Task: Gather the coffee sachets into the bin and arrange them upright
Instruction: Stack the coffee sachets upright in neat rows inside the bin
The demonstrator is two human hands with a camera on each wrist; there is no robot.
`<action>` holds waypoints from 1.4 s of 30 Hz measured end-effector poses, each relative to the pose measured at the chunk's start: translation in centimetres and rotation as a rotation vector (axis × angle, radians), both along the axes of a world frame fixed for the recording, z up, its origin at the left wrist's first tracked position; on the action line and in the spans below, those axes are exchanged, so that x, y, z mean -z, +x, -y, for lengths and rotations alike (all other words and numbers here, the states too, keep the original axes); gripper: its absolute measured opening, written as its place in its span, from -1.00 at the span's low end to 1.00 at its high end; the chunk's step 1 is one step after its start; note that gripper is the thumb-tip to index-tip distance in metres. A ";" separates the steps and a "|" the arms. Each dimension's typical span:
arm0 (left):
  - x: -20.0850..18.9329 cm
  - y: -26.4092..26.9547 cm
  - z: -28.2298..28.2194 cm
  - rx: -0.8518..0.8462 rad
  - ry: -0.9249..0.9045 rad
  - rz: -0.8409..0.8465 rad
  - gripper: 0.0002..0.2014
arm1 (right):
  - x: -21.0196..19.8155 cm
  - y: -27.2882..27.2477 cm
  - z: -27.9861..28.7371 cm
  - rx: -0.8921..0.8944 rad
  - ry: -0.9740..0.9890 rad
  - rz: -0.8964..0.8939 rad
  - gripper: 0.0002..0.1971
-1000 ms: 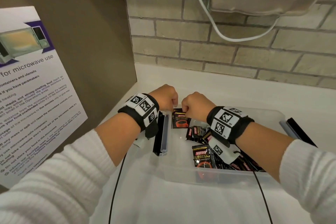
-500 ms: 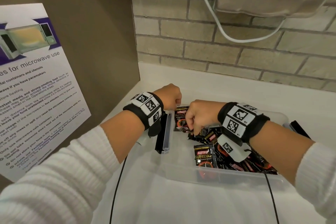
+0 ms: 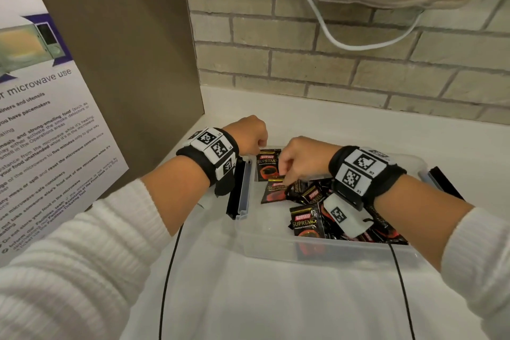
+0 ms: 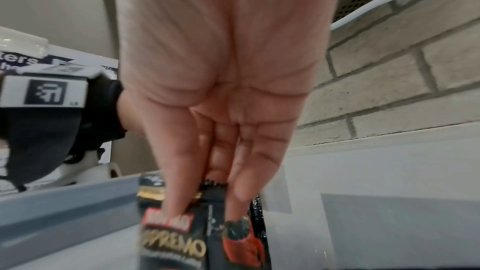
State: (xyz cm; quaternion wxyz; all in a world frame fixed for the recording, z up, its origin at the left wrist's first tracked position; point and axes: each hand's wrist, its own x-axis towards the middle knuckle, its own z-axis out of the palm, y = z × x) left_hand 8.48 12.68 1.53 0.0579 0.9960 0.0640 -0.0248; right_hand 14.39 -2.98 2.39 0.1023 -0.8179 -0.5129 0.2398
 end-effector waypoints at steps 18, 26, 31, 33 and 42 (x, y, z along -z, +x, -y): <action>-1.7 0.7 0.9 0.068 0.132 -0.152 -0.90 | 2.3 1.2 -3.0 0.025 0.379 0.286 -0.81; -0.4 0.0 -0.3 0.050 -0.093 -0.020 -0.71 | 2.0 1.4 -1.9 0.230 0.299 -0.061 -0.83; -0.4 0.1 -0.2 0.008 -0.050 -0.056 -0.85 | 2.9 1.4 -1.7 0.154 0.380 0.080 -0.85; -0.4 0.2 -0.2 0.009 -0.046 -0.054 -0.85 | 3.3 1.1 -1.9 0.098 0.361 0.113 -0.85; -0.6 0.1 -0.3 0.034 -0.057 -0.056 -0.86 | 4.1 0.1 -3.0 0.099 0.337 0.263 -0.75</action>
